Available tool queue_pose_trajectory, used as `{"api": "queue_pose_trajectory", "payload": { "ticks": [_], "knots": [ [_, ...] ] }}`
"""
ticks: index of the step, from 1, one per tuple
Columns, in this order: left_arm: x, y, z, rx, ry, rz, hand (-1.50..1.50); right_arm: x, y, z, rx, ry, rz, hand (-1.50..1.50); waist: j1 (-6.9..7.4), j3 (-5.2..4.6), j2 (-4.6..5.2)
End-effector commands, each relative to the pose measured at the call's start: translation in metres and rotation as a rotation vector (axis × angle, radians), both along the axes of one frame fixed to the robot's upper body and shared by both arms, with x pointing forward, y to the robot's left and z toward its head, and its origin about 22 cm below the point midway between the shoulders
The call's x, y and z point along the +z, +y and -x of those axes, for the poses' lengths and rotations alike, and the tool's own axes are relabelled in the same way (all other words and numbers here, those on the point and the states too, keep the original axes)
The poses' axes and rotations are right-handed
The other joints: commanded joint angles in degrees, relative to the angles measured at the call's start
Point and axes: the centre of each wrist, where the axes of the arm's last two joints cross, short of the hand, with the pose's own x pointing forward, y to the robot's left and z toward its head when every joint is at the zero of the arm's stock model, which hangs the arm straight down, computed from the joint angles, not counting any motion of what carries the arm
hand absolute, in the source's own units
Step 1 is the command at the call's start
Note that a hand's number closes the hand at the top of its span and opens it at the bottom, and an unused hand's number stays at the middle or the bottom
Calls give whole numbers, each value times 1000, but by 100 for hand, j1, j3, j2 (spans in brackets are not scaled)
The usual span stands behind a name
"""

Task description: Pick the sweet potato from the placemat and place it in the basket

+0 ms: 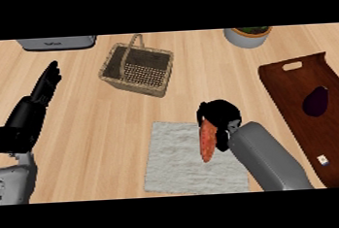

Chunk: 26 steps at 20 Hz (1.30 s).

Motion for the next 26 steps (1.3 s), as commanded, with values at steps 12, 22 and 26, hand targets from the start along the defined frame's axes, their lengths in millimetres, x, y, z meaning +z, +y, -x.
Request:
{"api": "queue_pose_trajectory", "payload": {
  "ticks": [12,22,26],
  "knots": [
    [-12,0,6,11,16,-8,0,122,-91,-56,-617,-565,34,150,-54,40,84],
    [-4,4,1,13,13,-6,0,255,-54,-42,-585,-898,-716,150,-80,43,59],
    [-1,1,8,-1,8,8,0,328,-35,-30,-499,-965,-737,150,18,38,64]
  ]
}}
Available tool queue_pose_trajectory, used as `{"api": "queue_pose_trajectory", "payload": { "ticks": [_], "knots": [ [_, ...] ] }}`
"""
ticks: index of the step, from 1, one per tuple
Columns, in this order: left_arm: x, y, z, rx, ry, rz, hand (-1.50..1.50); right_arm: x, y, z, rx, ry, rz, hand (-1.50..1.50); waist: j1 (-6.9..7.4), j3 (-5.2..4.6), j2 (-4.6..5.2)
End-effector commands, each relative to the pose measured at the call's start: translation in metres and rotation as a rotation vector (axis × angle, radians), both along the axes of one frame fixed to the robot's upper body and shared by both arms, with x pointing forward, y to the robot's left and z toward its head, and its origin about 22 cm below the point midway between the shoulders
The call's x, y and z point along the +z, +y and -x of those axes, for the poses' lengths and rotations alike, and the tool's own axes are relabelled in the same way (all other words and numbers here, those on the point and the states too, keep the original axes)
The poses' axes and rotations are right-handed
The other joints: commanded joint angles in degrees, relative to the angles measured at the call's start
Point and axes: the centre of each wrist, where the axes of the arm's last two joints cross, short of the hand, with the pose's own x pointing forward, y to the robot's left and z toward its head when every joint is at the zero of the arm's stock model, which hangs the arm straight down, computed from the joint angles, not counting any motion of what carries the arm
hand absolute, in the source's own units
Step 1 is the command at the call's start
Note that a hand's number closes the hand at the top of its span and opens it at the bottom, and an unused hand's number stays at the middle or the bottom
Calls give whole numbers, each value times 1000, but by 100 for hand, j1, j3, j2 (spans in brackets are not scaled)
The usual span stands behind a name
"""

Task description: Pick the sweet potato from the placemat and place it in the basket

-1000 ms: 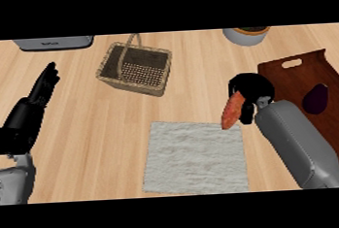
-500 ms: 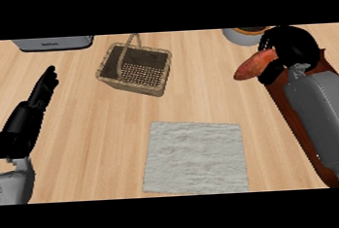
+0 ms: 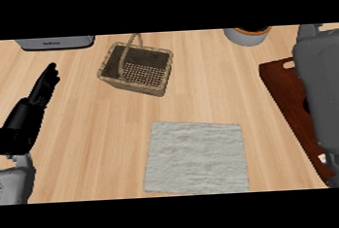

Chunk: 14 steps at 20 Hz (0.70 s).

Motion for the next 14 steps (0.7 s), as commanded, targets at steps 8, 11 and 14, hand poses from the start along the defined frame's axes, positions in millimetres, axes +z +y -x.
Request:
{"api": "queue_pose_trajectory", "payload": {
  "ticks": [8,11,14],
  "knots": [
    [8,-13,-14,-16,3,4,0,128,91,20,208,-14,-84,150,96,-7,37],
    [-3,-2,-1,-39,-7,2,0,132,121,15,234,63,-82,150,155,-10,44],
    [0,1,-7,-27,-19,5,0,149,120,2,239,71,-74,150,162,-10,69]
  ]
}}
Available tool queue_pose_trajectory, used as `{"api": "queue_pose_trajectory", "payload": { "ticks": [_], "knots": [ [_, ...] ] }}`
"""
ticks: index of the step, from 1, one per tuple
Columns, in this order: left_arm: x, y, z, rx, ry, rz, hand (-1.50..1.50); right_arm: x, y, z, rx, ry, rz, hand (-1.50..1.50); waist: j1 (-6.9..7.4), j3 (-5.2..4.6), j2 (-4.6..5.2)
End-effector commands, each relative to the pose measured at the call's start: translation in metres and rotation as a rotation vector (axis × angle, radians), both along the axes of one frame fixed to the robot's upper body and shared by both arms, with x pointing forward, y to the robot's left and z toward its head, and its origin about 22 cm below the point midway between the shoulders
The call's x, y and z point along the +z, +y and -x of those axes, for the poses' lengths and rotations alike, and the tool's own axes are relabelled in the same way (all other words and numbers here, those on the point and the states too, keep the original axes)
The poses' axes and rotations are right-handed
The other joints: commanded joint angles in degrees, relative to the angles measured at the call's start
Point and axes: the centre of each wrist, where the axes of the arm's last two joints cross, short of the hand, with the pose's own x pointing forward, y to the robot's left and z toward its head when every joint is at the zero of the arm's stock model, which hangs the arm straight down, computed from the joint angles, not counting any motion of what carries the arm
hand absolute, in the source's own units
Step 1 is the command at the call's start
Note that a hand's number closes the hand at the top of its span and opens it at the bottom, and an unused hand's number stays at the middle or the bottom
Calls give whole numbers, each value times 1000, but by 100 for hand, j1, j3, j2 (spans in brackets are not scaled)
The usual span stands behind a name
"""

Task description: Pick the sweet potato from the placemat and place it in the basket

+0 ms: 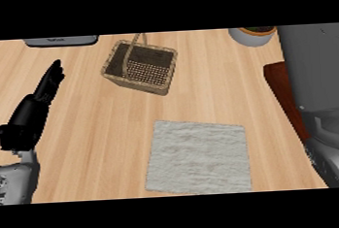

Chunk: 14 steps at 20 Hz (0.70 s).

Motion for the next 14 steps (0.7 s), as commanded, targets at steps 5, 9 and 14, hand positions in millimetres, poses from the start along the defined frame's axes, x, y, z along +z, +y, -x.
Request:
{"api": "queue_pose_trajectory", "payload": {
  "ticks": [5,9,14],
  "knots": [
    [-1,3,-1,-11,-5,0,0,0,71,-10,14,113,-13,150,64,-2,35],
    [-2,-3,-2,-17,7,-14,0,-2,86,-17,36,199,51,150,94,-3,49],
    [-8,-3,-7,-10,-3,4,0,-23,98,-29,17,334,93,150,80,-6,62]
  ]
}}
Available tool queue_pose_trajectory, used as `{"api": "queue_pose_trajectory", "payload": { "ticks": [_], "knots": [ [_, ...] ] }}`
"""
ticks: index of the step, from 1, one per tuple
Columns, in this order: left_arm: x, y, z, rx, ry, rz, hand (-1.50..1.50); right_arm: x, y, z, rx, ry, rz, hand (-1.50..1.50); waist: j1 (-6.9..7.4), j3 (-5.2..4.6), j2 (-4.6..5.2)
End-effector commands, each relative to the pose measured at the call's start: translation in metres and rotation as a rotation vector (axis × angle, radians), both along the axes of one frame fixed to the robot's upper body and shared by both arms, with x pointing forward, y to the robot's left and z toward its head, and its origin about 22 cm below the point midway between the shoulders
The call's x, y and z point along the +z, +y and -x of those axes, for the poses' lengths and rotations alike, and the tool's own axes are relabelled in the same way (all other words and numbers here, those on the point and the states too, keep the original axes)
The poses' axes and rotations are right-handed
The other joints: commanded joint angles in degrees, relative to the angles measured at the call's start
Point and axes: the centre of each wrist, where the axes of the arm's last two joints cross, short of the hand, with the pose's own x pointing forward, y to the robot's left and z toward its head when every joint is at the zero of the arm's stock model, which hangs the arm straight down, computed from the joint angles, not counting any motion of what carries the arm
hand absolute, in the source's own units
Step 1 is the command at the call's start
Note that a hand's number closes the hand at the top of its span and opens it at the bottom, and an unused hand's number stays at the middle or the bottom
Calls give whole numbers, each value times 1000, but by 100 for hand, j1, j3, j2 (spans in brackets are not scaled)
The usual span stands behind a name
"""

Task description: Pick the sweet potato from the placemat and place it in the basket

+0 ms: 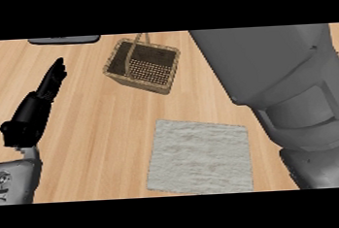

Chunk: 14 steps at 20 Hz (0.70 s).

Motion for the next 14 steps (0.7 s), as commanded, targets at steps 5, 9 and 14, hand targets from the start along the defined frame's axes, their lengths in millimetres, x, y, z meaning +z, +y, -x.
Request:
{"api": "queue_pose_trajectory", "payload": {
  "ticks": [5,9,14],
  "knots": [
    [13,3,-3,-2,-6,-14,0,0,11,-6,-65,114,273,150,-14,2,-19],
    [2,-5,-4,-3,-5,16,0,-10,13,-10,-96,99,396,150,-17,-2,8],
    [1,-3,-4,-5,4,4,0,-20,8,-19,-33,155,398,-150,-3,1,15]
  ]
}}
